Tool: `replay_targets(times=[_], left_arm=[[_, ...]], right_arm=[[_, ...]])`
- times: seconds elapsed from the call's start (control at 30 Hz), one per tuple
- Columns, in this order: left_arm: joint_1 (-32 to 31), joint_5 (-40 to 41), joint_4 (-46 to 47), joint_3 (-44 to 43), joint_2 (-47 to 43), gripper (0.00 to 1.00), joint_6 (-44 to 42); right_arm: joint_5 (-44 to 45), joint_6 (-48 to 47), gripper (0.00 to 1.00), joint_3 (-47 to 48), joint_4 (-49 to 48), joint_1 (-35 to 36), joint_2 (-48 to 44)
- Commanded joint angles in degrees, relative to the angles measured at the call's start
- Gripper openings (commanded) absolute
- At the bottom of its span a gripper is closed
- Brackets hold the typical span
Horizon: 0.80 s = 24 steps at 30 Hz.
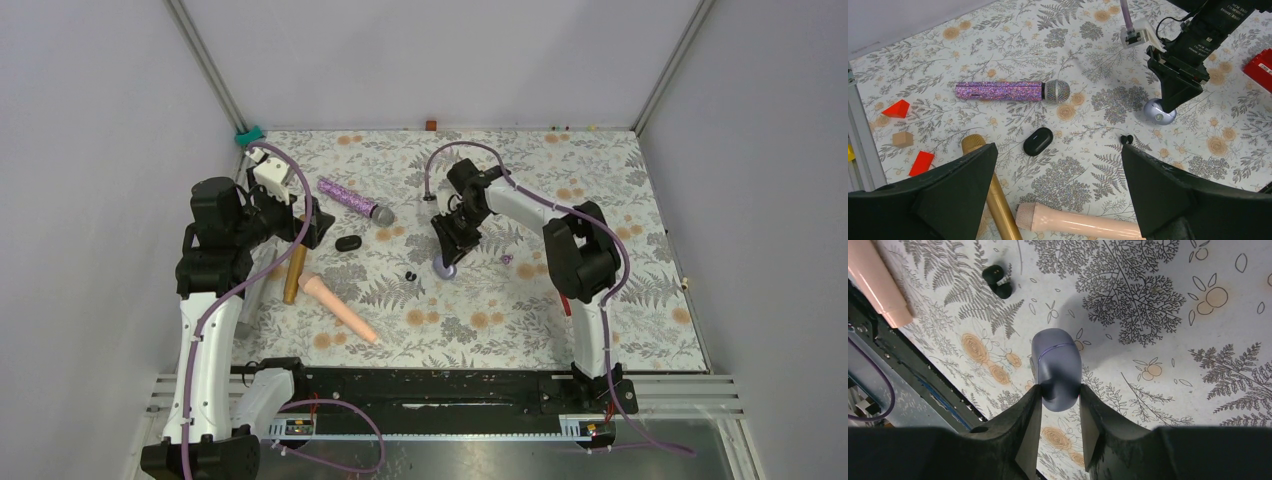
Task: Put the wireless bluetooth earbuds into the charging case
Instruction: Pick up the charging case at the center of the board.
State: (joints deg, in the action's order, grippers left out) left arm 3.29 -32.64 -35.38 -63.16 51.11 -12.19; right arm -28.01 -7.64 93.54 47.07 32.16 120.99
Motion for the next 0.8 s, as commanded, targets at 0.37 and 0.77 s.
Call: replay_targets(times=[0.37,0.77], left_arm=[[-6.74,-2.62,8.41,0.29,9.45,0.98,3.58],[-12.66,-17.81,13.52,-4.57,30.47,0.98,5.04]], right_arm=[[-2.07,-0.97,0.16,-2.60,-4.09,0.28,-7.93],[-4.30,-1.12,0.16,-3.78,-4.76,-1.29,-10.79]])
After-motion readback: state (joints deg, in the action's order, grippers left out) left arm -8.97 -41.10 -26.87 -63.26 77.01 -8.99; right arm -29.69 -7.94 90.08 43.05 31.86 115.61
